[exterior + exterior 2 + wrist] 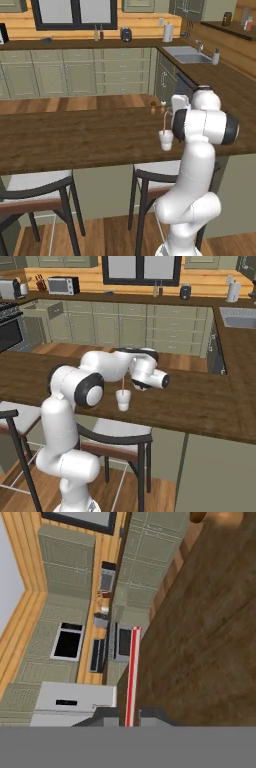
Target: Take a straw from the drawer in front and place it inside the glass cup on the dining counter.
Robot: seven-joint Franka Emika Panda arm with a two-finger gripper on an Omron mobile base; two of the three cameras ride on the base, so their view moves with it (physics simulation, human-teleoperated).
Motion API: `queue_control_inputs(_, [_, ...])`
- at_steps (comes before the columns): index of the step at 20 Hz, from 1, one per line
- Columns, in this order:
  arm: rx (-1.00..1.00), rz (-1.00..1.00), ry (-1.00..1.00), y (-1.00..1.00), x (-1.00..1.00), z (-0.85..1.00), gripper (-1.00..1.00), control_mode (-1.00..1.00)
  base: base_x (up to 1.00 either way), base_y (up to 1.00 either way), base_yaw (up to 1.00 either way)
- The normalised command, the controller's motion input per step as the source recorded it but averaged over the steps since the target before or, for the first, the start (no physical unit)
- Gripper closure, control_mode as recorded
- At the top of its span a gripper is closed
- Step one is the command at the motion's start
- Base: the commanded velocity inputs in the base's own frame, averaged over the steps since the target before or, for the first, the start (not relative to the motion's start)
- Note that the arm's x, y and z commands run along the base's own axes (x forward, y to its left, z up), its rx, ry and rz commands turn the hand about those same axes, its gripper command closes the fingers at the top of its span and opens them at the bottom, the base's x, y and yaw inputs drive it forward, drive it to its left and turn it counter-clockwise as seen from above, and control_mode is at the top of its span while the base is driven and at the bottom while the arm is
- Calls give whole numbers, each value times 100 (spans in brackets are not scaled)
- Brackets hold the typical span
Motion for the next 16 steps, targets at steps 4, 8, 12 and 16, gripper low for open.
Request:
queue_control_inputs(4, [0, 0, 0, 0, 21, -21, 100, -100, 0, 0, 0])
queue_control_inputs(8, [0, -2, 0, 0, -8, -4, 100, -100, 0, 0, 0])
queue_control_inputs(12, [0, -7, -3, -2, -81, 0, 100, -100, 0, 0, 0])
queue_control_inputs(16, [0, -10, -2, -5, -58, 0, 100, -100, 0, 0, 0])
